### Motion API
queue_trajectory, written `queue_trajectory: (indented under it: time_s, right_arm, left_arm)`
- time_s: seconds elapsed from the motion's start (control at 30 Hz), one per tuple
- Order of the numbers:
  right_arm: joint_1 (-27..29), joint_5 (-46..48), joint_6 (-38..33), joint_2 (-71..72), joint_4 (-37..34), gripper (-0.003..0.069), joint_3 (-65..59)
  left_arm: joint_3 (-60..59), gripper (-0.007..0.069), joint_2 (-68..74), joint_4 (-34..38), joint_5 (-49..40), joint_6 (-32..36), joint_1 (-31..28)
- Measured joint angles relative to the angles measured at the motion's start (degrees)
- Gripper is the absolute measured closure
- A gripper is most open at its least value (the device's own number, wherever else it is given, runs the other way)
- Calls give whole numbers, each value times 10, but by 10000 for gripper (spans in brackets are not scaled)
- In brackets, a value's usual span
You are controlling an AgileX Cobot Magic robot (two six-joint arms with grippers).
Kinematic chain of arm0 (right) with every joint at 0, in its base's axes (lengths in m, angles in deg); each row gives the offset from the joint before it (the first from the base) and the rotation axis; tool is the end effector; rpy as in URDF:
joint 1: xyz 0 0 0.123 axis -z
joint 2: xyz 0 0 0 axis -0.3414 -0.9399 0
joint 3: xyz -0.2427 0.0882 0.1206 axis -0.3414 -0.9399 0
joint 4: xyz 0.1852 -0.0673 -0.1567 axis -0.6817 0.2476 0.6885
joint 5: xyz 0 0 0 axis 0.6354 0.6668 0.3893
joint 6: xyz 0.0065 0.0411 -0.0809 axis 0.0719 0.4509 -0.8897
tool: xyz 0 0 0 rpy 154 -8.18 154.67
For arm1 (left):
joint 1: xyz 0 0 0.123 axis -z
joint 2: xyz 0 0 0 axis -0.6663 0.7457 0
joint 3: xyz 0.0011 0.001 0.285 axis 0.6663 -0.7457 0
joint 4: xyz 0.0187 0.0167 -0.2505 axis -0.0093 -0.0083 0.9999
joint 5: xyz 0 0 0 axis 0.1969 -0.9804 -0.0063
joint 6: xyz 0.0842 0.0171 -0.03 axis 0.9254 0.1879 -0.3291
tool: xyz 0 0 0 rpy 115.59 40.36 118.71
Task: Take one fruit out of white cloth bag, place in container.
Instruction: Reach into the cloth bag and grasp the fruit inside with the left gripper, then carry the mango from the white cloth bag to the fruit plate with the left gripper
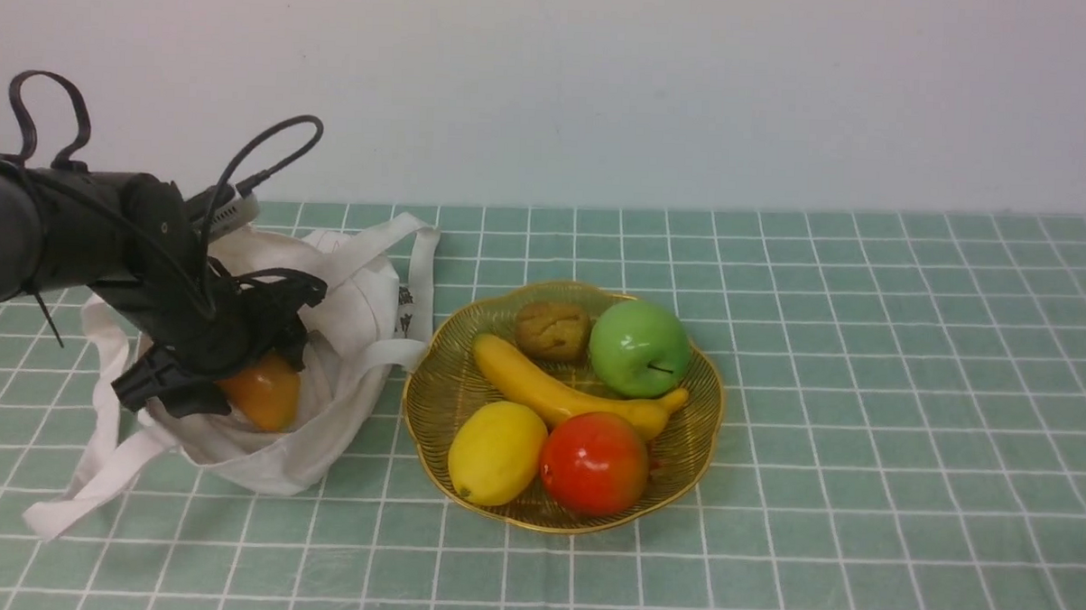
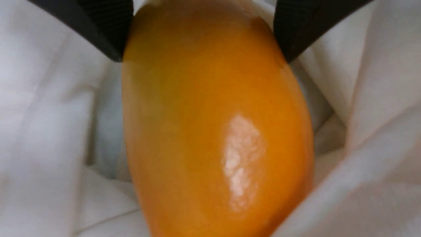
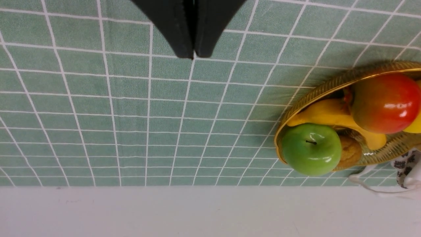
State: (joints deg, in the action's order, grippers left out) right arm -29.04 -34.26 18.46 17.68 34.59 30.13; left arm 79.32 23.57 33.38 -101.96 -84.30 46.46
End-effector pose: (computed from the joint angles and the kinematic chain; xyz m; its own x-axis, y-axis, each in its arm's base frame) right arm 0.0518 0.0070 0.1719 -0.3137 0.0057 -0.9495 -0.1275 0.9907 0.0480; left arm 0.3730 -0.0330 0.1807 -0.7489 -0.5899 -0.3018 -0.5173 0.8051 -0.2902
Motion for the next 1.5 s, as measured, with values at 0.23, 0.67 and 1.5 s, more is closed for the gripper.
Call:
queue_trajectory:
  time_s: [0.23,0.67,1.5]
  right_arm:
    - [0,0,0,0,0,674,0]
    - [0,0,0,0,0,674,0]
    - [0,0,0,0,0,674,0]
  left_arm:
    - [26,137,-86,69,-84,112,0]
    - [32,137,-106,307,-154,487,93]
    - [33,-57,19,377,83,573,219]
